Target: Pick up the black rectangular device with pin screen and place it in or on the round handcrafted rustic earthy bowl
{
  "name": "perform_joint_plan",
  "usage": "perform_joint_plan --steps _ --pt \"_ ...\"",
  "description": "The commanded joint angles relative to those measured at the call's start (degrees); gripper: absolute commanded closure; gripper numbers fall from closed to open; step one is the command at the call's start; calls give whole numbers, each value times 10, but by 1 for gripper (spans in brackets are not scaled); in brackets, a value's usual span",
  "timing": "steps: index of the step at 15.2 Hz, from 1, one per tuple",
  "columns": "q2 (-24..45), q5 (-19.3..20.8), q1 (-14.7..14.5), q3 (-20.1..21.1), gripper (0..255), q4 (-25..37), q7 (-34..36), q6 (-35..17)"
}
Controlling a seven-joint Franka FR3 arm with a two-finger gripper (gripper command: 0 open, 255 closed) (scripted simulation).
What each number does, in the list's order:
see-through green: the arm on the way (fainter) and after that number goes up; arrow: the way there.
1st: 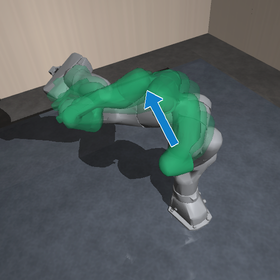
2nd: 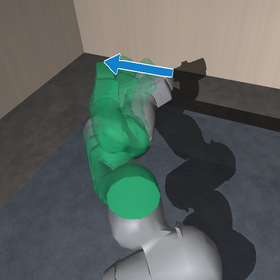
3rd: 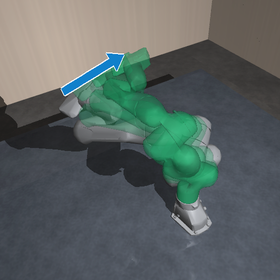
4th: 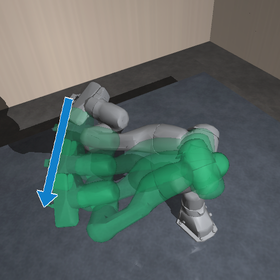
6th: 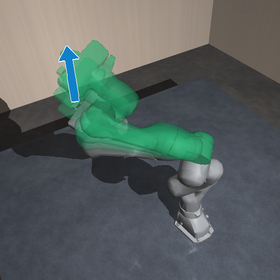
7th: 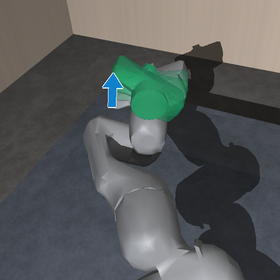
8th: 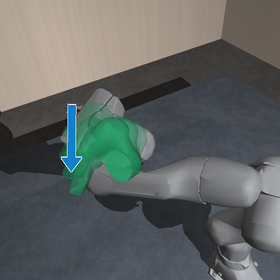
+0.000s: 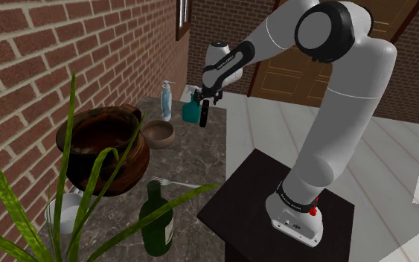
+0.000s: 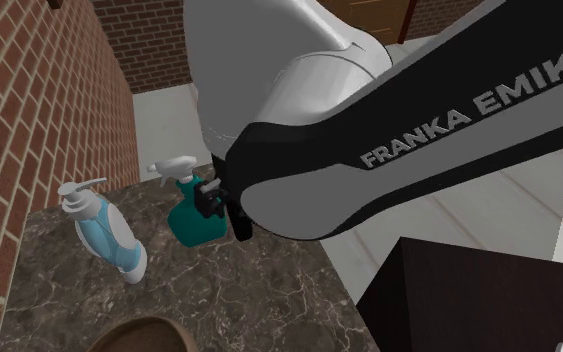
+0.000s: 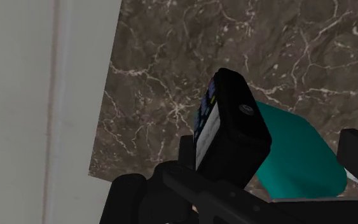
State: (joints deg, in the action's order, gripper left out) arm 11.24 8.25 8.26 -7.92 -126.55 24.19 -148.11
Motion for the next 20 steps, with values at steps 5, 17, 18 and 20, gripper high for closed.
perform_joint_plan --steps 5,17,18,20 --pt "57 -1 5 -4 0 17 6 -39" --pt "83 -3 9 -3 255 22 5 -60" --pt "83 -3 9 -3 255 22 5 -60" --pt "83 -3 9 -3 255 22 5 -60"
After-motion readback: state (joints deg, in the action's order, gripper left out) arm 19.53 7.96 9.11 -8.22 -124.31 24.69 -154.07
